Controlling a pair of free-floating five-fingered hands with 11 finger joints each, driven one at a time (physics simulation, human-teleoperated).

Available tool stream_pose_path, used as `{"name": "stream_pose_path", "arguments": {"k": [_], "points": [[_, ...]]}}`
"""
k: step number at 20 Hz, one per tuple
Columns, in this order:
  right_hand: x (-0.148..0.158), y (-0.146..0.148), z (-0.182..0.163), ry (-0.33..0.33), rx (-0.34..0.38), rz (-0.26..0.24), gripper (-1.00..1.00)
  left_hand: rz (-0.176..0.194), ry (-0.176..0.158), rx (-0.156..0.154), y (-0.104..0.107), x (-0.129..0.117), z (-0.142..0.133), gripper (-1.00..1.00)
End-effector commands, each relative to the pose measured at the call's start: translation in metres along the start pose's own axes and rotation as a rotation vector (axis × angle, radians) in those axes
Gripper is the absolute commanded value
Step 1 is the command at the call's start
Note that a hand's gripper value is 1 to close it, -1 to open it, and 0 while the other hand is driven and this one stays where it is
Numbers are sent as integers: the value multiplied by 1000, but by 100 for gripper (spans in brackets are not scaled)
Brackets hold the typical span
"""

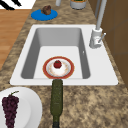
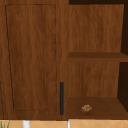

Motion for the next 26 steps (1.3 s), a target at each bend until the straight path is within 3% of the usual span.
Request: {"name": "stream_pose_path", "arguments": {"k": [1,13,17,21,26], "points": [[-3,13,7,-45,25,135,-100,0,0,0,0,0,0,0],[-8,49,47,-48,35,296,-100,0,0,0,0,0,0,0],[-14,73,49,-49,36,350,-100,0,0,0,0,0,0,0],[-27,110,35,-60,4,321,-100,0,0,0,0,0,0,0],[-41,155,19,-73,-9,332,-100,0,0,0,0,0,0,0]]}}
